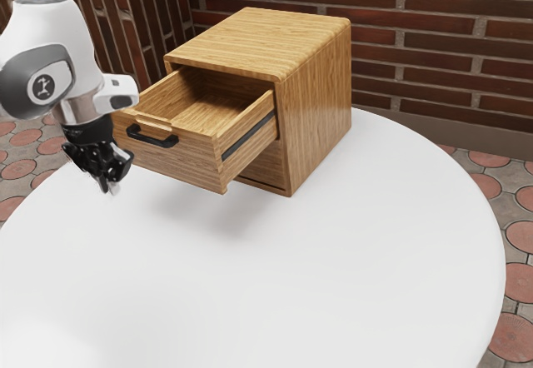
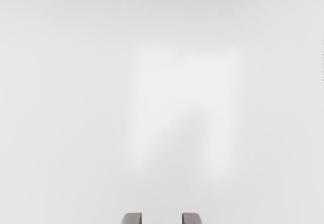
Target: Push the drawer handle with one arm to close the drawer
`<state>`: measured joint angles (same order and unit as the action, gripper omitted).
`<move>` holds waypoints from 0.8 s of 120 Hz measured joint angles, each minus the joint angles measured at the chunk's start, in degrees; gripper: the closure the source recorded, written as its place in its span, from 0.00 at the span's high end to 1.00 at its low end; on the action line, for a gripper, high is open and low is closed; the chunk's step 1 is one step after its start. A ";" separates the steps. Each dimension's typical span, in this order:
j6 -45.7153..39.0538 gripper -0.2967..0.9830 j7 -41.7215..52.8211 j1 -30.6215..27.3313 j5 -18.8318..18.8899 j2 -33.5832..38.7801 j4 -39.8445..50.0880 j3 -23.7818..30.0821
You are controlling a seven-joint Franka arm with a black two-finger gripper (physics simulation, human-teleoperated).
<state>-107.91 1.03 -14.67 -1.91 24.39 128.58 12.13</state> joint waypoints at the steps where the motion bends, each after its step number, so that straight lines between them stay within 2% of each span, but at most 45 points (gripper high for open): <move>1: -0.18 0.21 0.16 -0.01 0.05 -0.38 -0.24 0.00; 50: -2.46 0.16 7.11 -0.13 1.66 -12.71 -10.44 -1.50; 96: -0.74 0.15 11.50 0.46 2.38 -20.37 -18.40 -1.67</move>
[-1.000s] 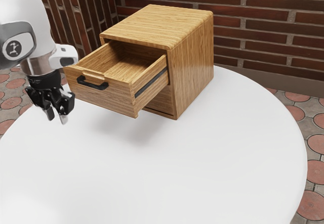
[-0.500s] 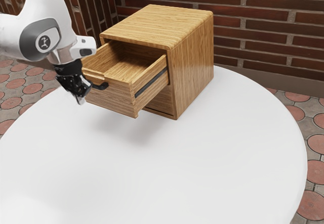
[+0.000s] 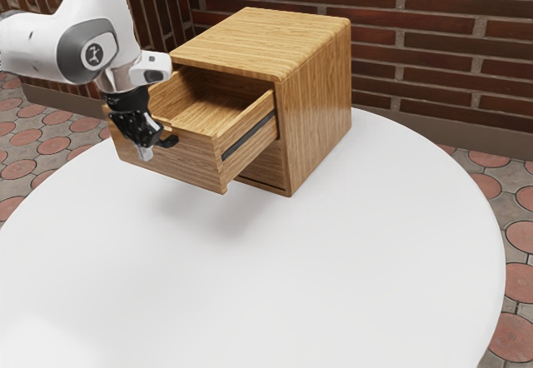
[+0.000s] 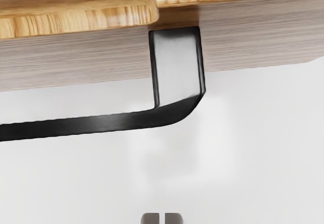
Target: Push the drawer handle with one arm to close the drawer
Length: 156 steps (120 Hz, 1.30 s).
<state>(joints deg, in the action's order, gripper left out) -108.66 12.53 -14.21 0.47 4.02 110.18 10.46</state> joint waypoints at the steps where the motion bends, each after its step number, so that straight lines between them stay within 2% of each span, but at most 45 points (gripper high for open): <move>1: 0.05 0.15 0.07 0.01 0.03 -0.20 -0.20 0.00; 102: 6.39 0.15 3.58 1.73 3.51 -14.42 -18.24 -0.08; 156: 11.76 0.15 3.84 3.91 4.60 -21.84 -29.34 -4.55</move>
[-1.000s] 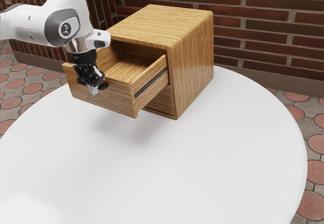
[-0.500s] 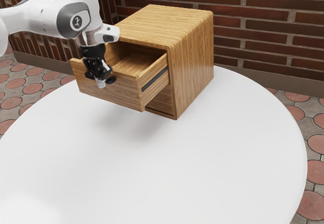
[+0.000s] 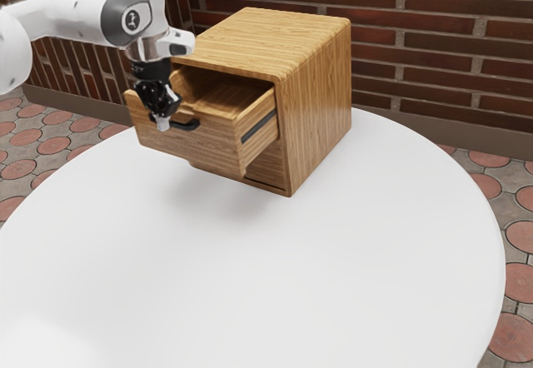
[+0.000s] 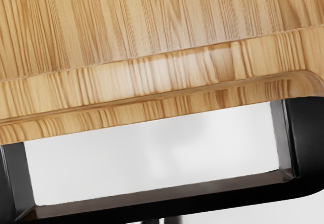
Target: Push the drawer handle with one arm to close the drawer
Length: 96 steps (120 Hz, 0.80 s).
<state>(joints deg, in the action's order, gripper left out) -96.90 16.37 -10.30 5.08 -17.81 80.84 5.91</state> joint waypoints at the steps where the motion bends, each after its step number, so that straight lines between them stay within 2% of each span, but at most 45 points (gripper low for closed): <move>1: 0.06 0.15 0.00 0.05 0.00 -0.17 -0.17 -0.10; 50: 2.31 0.15 -1.18 3.83 1.11 -6.27 -8.89 -3.20; 96: 2.17 0.15 -4.83 4.81 2.57 -9.95 -14.91 -5.10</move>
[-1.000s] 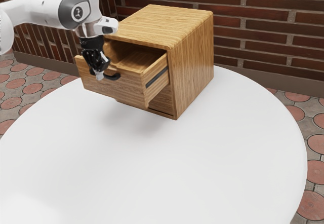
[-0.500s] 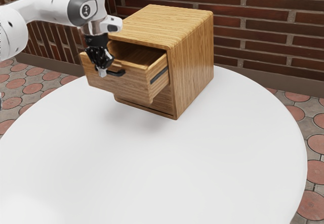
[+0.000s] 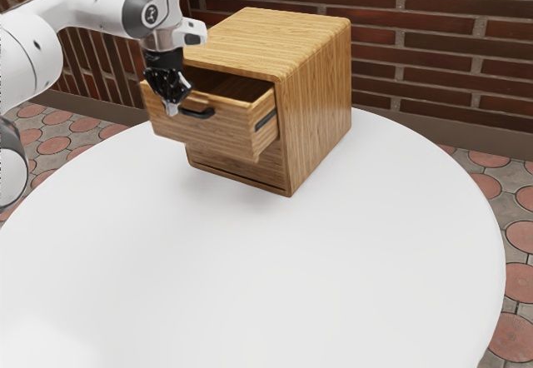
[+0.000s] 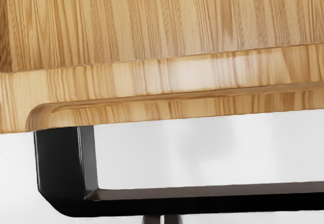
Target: Push the drawer handle with one arm to close the drawer
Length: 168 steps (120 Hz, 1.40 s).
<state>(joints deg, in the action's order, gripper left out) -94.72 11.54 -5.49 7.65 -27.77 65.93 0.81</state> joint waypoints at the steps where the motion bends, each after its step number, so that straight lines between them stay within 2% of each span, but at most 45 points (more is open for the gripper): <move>1: -0.02 0.15 -0.08 0.00 0.01 -0.11 -0.11 -0.02; 67: -5.81 0.15 -3.62 1.23 0.23 -6.51 -6.62 -0.45; 145: -18.62 0.14 -5.06 1.37 0.63 -8.21 -6.50 -0.52; 153: -18.98 0.26 -5.25 1.31 -0.74 -2.80 0.38 0.92; 168: -15.03 0.48 -6.27 1.16 -8.21 21.42 25.14 4.40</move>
<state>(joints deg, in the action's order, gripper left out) -109.75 5.27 -4.33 -0.57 -6.34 91.07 5.21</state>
